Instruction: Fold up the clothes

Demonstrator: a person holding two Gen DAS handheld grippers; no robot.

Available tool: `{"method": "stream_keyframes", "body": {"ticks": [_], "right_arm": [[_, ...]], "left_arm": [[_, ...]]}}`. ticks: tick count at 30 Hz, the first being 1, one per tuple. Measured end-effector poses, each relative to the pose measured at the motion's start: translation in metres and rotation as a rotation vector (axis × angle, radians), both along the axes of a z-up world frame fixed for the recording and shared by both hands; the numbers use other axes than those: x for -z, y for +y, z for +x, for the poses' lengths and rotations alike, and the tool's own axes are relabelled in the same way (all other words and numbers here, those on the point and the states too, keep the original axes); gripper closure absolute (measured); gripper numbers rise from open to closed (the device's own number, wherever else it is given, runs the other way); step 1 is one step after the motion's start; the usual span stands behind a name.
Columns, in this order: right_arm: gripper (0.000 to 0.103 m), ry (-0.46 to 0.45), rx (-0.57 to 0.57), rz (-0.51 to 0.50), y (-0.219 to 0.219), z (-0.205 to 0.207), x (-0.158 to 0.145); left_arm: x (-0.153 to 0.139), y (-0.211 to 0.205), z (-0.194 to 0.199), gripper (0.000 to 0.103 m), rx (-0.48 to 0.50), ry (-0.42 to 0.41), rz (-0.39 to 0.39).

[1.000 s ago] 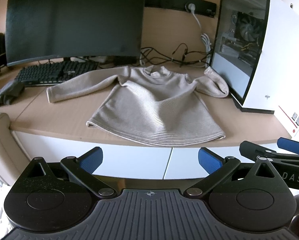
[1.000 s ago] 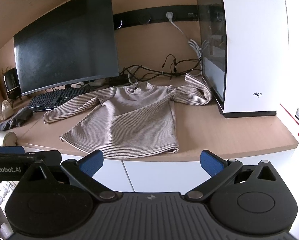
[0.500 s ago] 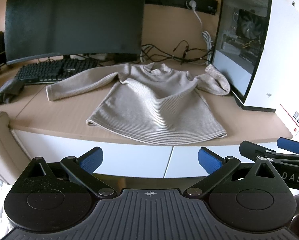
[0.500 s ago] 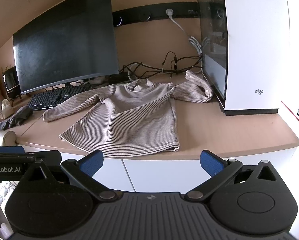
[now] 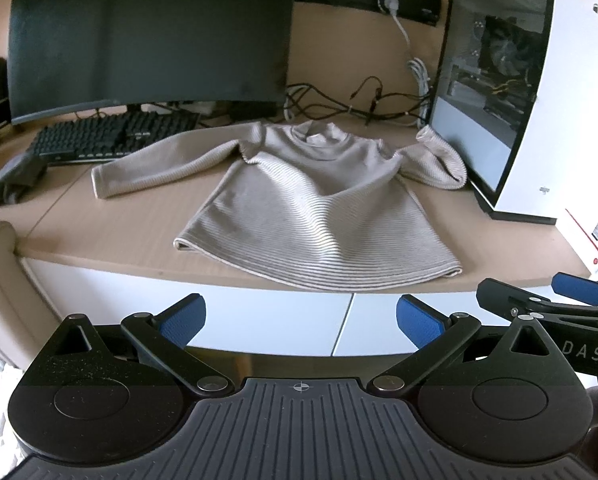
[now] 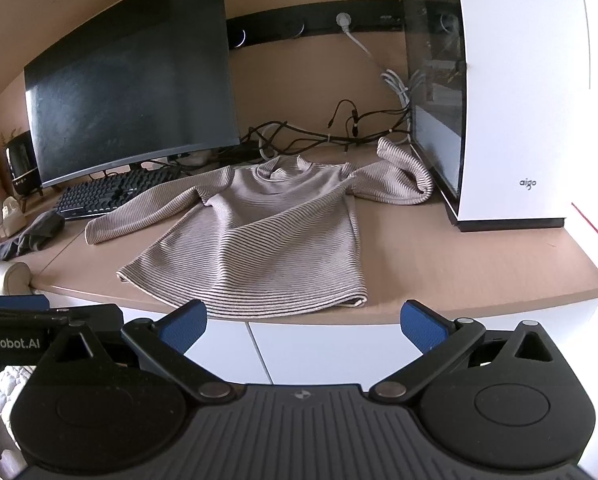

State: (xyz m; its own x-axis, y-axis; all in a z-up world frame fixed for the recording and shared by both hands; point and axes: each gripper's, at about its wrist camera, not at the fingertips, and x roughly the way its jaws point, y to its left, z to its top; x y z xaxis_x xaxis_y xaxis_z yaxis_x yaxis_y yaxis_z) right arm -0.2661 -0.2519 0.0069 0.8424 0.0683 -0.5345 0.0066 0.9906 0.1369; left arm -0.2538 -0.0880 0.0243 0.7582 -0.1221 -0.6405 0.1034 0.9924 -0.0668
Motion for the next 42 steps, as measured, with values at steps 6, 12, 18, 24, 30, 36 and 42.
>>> {"method": "stream_keyframes", "body": {"ticks": [6,12,18,24,30,36,42], "right_arm": [[0.000,0.010,0.001,0.029,-0.001,0.012,0.001],[0.000,0.037,0.009,0.043,-0.001,0.028,0.002],[0.000,0.064,0.018,0.020,-0.001,0.049,-0.001],[0.000,0.072,0.028,0.002,-0.004,0.074,-0.004],[0.000,0.062,0.078,-0.008,-0.007,0.100,-0.010],[0.000,0.053,0.147,-0.017,-0.009,0.127,-0.017],[0.000,0.046,0.167,-0.025,0.005,0.155,-0.018]], "left_arm": [[0.000,0.001,0.017,0.000,-0.001,0.032,0.015],[-0.001,0.004,0.041,0.000,0.013,0.067,0.014],[0.000,0.006,0.065,0.000,0.030,0.086,-0.011],[0.002,0.009,0.097,0.000,0.052,0.095,-0.036],[0.001,0.004,0.137,0.000,0.110,0.090,-0.060],[-0.004,0.004,0.175,0.000,0.173,0.081,-0.085],[-0.001,0.020,0.203,0.000,0.188,0.090,-0.105]]}}
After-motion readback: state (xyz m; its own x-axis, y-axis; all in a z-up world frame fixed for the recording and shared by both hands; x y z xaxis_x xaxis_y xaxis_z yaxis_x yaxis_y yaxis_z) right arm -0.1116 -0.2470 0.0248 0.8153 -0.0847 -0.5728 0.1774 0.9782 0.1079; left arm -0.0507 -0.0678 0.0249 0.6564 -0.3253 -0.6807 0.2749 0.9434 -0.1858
